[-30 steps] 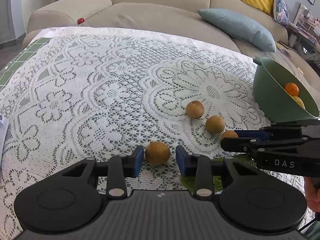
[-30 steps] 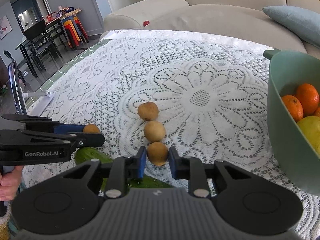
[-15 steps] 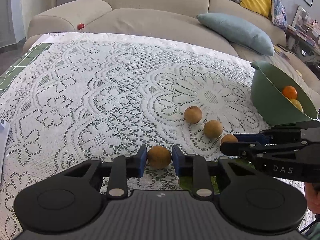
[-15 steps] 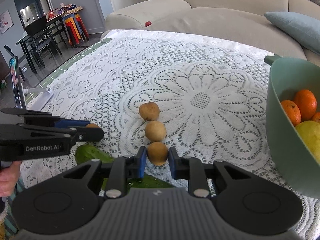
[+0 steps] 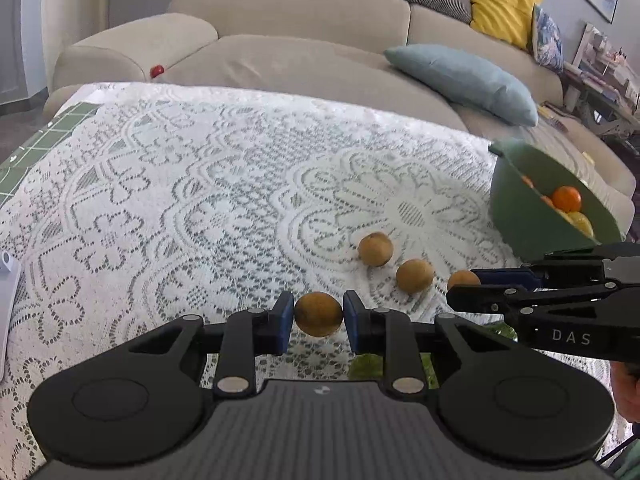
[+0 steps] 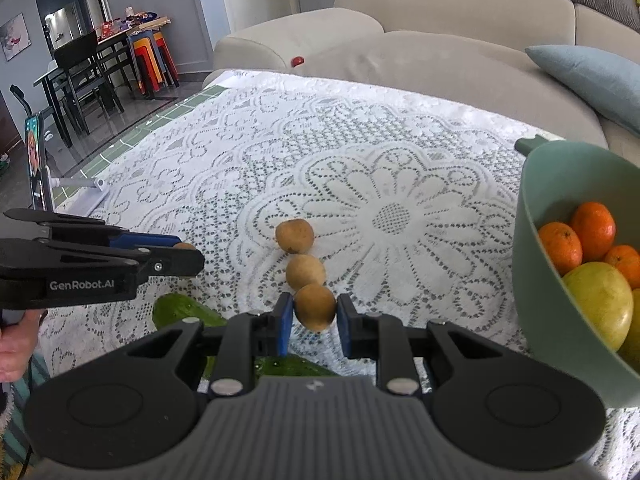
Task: Organize fruits
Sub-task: 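Carry both kiwis over the green colander and lower them in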
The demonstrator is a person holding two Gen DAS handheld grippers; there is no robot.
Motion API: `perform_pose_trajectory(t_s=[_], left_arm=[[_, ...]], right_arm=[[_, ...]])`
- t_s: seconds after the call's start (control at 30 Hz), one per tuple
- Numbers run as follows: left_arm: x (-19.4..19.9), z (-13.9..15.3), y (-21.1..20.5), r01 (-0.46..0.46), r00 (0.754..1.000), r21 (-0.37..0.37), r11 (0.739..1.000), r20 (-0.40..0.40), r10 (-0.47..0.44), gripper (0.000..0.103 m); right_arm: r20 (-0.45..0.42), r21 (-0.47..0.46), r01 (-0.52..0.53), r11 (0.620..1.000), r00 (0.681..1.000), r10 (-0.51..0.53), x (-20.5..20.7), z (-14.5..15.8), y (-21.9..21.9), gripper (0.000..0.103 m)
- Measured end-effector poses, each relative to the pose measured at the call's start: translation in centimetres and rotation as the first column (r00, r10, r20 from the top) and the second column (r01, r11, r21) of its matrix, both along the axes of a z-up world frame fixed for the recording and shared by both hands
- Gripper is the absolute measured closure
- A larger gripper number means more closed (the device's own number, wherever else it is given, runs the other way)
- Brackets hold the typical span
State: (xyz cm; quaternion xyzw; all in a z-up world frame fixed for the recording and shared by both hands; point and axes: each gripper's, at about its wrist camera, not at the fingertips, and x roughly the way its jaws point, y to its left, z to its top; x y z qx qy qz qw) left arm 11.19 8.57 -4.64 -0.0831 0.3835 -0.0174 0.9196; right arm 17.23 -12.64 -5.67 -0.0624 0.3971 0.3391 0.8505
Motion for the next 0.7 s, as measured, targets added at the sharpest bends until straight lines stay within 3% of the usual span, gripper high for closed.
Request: perform_pose_trajectory(t_s=[0.43,0.7], left_arm=[[-0.8,1.6,-1.7,0.085,0.990,0.018,0.996,0.116,-0.086,0.073],[-0.3,2.4,-3.4,0.121,0.982,0.003,0.993,0.146,-0.120,0.073]], right_arm=[[0.090,0.023,0.006,1.000,0.996,-0.008,-0.4,2.3,-1.9,0.083],[0.158,0.036,0.037,0.999,0.987,-0.043,-0.3,4.0,-3.5,0.083]])
